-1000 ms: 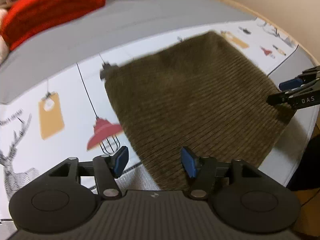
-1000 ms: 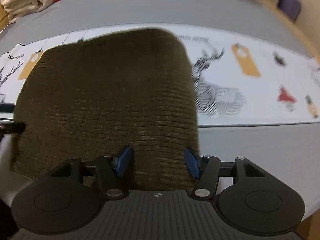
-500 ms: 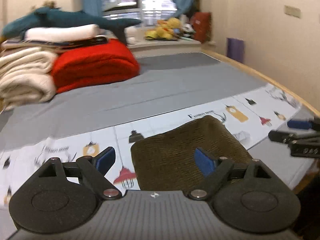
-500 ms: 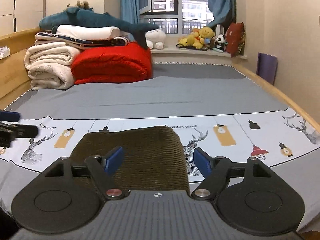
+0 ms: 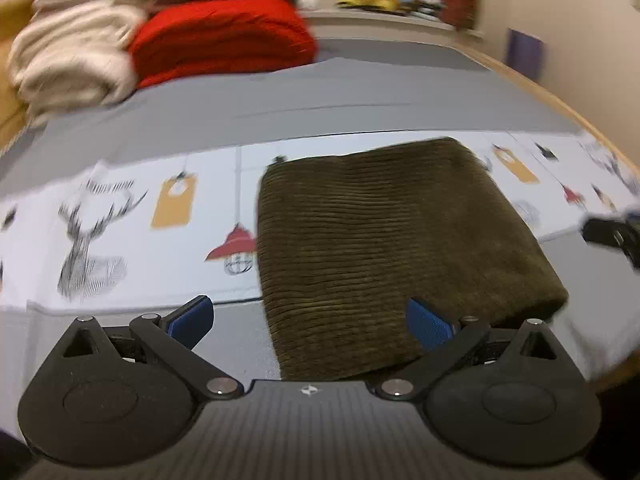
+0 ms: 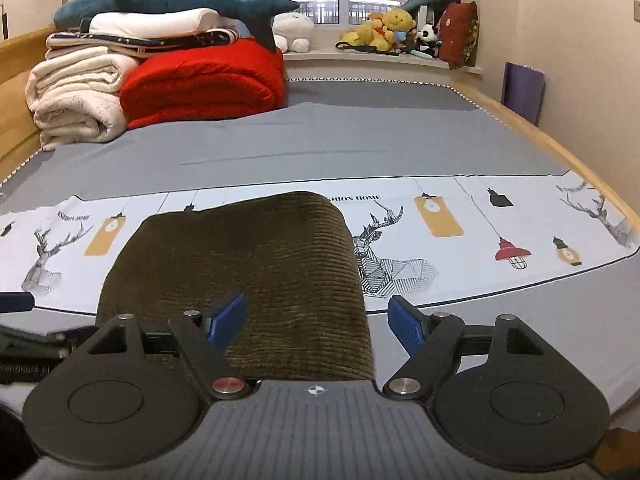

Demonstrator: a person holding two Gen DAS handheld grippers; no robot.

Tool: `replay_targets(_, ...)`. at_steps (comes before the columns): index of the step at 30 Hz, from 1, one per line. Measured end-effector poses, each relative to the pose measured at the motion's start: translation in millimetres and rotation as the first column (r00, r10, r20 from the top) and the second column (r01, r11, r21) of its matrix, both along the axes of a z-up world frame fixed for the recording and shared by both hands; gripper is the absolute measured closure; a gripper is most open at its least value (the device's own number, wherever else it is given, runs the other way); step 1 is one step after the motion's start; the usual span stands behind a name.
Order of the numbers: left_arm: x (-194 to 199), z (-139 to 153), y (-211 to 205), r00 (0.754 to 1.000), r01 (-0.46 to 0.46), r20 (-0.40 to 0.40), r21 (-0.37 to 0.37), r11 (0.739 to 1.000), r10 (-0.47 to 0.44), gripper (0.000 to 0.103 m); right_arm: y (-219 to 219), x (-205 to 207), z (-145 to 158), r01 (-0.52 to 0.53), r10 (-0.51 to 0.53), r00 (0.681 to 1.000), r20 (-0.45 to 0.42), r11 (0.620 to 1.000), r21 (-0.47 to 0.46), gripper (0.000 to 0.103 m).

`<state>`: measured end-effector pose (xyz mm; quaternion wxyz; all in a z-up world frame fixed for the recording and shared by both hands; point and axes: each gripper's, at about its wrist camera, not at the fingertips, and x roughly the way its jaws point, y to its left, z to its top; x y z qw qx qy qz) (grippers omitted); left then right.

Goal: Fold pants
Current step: 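Open both tools and pull them back from the folded pants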

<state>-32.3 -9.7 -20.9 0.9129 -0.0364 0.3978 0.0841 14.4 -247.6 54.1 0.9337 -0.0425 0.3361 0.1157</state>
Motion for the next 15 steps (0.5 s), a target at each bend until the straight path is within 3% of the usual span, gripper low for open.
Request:
replay_targets(3, 5.6, 0.2, 7.6, 1.000, -0.020, -0.003, -0.040, 0.999, 0.020, 0.000, 4.0, -2.1, 1.2, -0.017, 0.018, 0.999, 0.028, 1.000, -0.021, 0.023)
replay_targets(15, 6.0, -4.2, -2.2, 1.000, 0.003, -0.004, -0.016, 1.000, -0.003, 0.000, 11.7, 4.9, -5.5, -0.034, 0.034, 0.999, -0.001, 0.999, -0.042, 0.023)
